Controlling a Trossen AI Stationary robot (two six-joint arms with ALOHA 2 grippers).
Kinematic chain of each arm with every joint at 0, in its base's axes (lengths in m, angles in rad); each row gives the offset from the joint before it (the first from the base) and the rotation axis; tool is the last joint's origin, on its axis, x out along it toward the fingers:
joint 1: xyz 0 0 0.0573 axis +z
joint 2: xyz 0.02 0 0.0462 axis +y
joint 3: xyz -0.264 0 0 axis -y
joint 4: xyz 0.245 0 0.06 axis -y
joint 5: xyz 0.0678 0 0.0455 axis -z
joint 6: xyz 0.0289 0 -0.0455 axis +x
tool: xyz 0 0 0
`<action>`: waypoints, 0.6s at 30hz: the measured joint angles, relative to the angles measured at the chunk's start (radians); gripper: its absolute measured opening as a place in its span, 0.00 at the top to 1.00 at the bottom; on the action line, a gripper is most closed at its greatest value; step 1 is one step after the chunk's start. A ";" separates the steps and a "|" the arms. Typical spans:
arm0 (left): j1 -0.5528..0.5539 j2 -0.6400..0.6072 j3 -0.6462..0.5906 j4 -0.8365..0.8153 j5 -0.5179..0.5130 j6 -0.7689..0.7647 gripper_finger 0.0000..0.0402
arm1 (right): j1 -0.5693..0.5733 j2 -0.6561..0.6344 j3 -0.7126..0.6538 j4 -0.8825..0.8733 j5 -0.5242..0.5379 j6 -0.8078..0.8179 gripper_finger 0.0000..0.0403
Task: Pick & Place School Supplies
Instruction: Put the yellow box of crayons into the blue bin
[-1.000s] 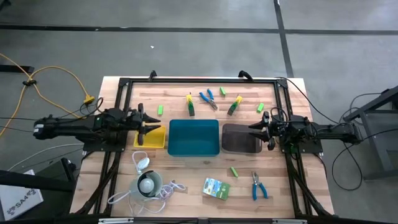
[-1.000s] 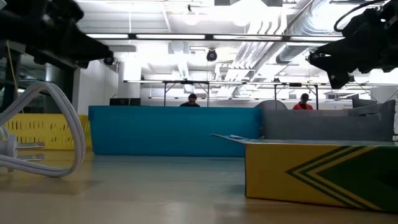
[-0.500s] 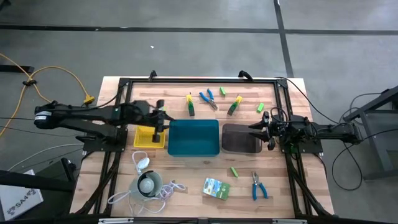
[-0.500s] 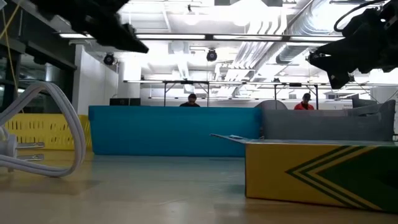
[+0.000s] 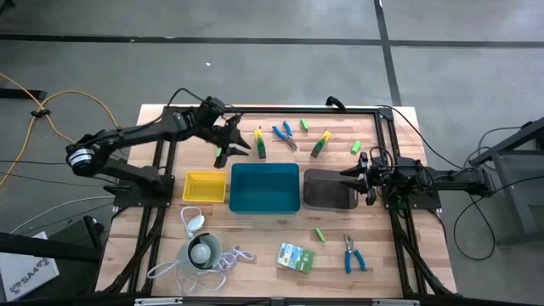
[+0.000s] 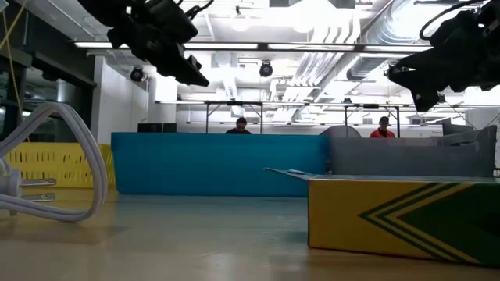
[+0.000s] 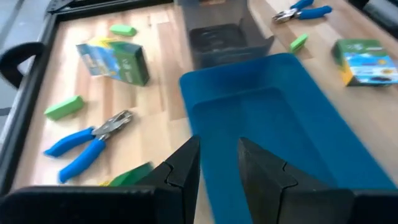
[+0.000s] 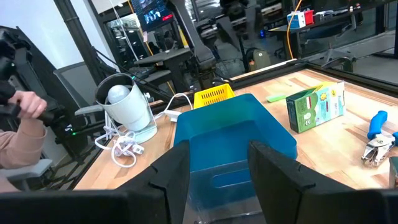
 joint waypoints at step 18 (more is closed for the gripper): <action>0.014 0.069 0.234 -0.368 -0.178 0.256 0.79 | 0.000 0.000 0.000 0.000 0.000 0.000 0.63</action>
